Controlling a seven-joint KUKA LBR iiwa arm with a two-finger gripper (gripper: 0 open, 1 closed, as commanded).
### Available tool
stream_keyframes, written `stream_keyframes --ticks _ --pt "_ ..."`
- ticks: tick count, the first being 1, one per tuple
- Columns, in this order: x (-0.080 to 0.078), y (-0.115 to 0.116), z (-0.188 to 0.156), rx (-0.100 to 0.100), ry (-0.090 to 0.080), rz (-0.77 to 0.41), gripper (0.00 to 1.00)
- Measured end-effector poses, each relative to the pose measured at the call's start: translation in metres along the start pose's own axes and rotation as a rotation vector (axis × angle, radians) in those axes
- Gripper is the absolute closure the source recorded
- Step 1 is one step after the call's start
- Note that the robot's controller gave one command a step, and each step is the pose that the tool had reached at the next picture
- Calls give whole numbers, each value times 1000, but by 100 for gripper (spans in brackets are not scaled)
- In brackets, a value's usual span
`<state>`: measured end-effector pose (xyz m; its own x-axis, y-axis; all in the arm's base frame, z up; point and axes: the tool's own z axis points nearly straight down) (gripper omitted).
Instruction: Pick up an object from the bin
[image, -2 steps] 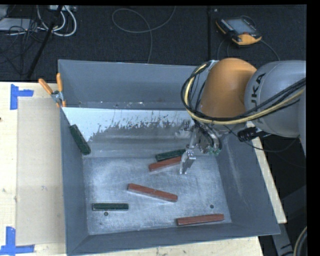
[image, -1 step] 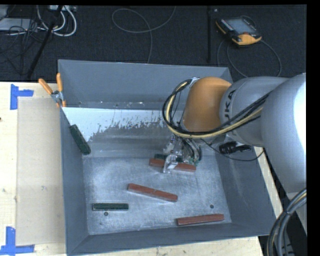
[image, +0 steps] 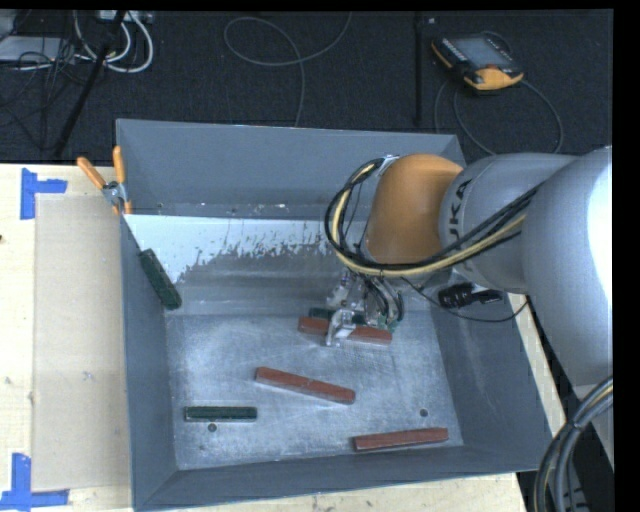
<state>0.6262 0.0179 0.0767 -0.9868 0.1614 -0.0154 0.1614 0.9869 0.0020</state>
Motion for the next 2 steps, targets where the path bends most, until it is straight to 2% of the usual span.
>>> stream_keyframes --ticks 1,2 --pt "27 8 -103 2 15 25 100" --pt "27 8 -103 2 15 24 100"
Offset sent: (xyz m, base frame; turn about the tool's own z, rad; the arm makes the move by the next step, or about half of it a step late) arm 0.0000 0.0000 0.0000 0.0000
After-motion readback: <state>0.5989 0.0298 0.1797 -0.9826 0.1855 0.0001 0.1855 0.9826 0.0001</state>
